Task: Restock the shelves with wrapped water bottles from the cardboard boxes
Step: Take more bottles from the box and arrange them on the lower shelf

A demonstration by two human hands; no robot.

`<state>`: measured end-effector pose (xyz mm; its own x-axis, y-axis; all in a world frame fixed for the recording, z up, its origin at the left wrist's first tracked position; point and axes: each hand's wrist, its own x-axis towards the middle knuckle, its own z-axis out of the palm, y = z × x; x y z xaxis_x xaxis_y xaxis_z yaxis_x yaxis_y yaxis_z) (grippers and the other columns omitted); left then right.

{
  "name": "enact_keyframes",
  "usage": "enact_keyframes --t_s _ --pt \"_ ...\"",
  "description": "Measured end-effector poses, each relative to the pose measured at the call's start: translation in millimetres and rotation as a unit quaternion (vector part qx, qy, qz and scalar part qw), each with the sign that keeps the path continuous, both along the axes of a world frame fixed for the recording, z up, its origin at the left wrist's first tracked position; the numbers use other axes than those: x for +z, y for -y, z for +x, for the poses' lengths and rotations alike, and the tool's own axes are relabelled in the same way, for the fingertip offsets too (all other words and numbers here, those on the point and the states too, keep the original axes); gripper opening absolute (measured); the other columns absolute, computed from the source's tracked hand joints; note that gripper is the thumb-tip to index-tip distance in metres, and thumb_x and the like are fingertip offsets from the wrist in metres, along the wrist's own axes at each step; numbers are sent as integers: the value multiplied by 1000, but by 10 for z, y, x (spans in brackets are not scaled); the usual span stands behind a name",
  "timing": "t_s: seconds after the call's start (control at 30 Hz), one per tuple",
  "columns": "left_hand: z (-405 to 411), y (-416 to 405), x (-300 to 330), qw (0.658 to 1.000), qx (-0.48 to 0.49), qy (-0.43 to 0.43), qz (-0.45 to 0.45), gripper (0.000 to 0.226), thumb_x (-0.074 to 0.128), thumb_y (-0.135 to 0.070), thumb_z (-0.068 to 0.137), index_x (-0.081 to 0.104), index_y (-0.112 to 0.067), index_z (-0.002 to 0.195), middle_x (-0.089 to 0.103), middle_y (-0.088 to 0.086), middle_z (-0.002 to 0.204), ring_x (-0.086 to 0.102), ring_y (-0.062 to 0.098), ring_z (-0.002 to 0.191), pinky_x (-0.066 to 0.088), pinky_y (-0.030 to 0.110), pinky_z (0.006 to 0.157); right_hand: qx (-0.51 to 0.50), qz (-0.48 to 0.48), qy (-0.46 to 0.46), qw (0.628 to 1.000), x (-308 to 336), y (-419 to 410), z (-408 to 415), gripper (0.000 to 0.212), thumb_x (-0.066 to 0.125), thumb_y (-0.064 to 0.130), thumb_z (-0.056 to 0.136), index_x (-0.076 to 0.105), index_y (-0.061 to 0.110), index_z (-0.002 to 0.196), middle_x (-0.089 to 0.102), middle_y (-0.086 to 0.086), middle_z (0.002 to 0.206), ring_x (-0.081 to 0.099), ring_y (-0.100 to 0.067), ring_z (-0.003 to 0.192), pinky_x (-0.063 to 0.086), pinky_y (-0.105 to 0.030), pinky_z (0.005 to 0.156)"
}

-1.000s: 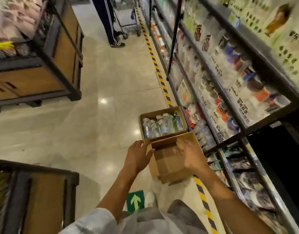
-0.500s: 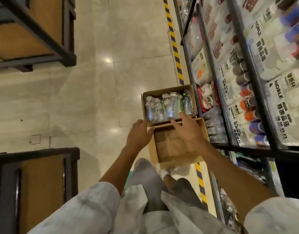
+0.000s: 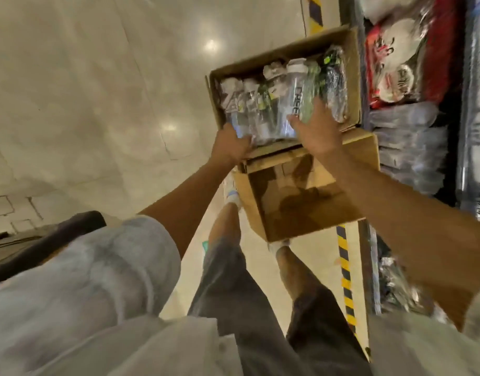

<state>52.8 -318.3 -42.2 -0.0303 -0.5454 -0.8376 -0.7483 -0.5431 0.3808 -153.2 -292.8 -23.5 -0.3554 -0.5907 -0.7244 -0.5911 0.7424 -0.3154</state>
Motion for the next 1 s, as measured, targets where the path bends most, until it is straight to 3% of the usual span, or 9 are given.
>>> enact_keyframes --t_s 0.1,0.17,0.27,0.4,0.5,0.6,0.73,0.83,1.0 --pt "-97 221 -926 996 65 20 54 65 66 -40 95 46 -5 146 58 15 139 59 33 124 53 43 102 -14 20 -26 999 -868 226 -51 97 60 68 92 21 13 162 40 -20 158 42 -42 143 41 -51 114" --pt "-174 333 -1433 991 102 40 76 66 68 -35 94 43 -3 147 56 16 139 59 33 122 54 45 102 -29 24 -37 999 -1397 333 -108 103 63 71 88 21 13 162 42 -20 157 44 -41 142 43 -50 112" --pt "-229 409 -2119 981 144 59 113 76 73 -40 90 41 -4 149 56 13 139 60 32 119 56 46 101 -79 50 -25 995 -2037 403 -180 112 65 71 87 9 14 165 27 -20 165 36 -40 147 39 -46 114" --pt "-289 443 -2684 973 179 85 116 94 77 -41 89 22 -5 157 41 17 155 49 37 136 47 49 112 -125 68 -19 990 -2608 351 -224 123 67 75 83 -5 18 166 11 -17 172 30 -39 153 37 -45 120" --pt "-318 443 -2922 970 204 93 99 111 82 -44 85 10 -5 160 32 18 161 38 37 146 37 48 120 -168 31 -17 985 -2887 323 -268 123 73 67 83 -2 15 166 19 -14 171 35 -37 150 39 -34 112" --pt "-313 424 -3058 970 203 99 86 118 80 -53 84 5 -5 162 32 17 162 36 34 149 33 46 122 -200 10 -23 979 -3015 334 -330 117 77 58 84 4 16 165 30 -11 167 45 -33 144 39 -26 96" --pt "-342 434 -3032 961 258 64 78 124 84 -52 79 4 -8 163 36 16 159 39 38 146 37 54 119 -221 -8 13 975 -2966 387 -410 106 81 39 87 12 11 163 31 -13 165 45 -27 142 39 -23 97" --pt "-357 460 -2867 942 322 24 88 140 84 -67 49 12 -20 160 52 17 146 54 42 134 49 60 105 -254 -34 32 966 -2783 412 -405 97 84 38 80 29 8 154 47 -15 151 54 -27 131 49 -33 105" --pt "-212 393 -2444 928 340 -78 128 114 92 -53 46 44 -18 143 71 6 119 73 29 103 61 53 87 -278 -43 83 956 -2170 287 -246 97 85 38 75 33 12 154 49 -12 150 56 -28 129 49 -47 110"
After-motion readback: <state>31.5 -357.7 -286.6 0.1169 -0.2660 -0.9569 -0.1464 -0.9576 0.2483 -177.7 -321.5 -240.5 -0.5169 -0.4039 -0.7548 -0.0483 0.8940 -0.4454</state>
